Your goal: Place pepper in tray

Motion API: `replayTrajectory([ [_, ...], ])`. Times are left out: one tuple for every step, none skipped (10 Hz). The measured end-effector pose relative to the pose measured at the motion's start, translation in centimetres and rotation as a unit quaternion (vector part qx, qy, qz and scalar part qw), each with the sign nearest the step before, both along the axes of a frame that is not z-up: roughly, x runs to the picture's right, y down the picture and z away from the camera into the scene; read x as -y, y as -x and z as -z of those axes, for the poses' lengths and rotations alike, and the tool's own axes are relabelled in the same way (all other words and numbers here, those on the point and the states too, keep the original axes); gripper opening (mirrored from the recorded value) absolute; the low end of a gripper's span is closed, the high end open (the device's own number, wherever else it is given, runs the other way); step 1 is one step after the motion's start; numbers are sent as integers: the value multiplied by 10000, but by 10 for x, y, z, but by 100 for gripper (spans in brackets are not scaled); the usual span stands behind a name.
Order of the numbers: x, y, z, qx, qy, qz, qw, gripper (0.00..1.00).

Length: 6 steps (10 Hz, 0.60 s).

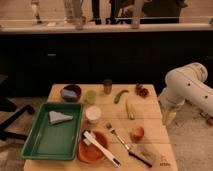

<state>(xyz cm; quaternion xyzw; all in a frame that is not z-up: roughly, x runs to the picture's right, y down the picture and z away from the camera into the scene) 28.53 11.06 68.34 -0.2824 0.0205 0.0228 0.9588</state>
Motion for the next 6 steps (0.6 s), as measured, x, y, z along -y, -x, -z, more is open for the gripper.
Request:
replayTrajectory([
  [0, 0, 0, 0, 0, 0, 10000, 80],
  [0, 0, 0, 2, 0, -1, 10000, 80],
  [1, 0, 0, 43, -17, 8, 10000, 80],
  [4, 2, 0, 169, -54, 100, 9998, 80],
  [9, 9, -4, 383, -70, 335, 9987, 80],
  [16, 17, -11, 649, -86, 643, 9958, 80],
])
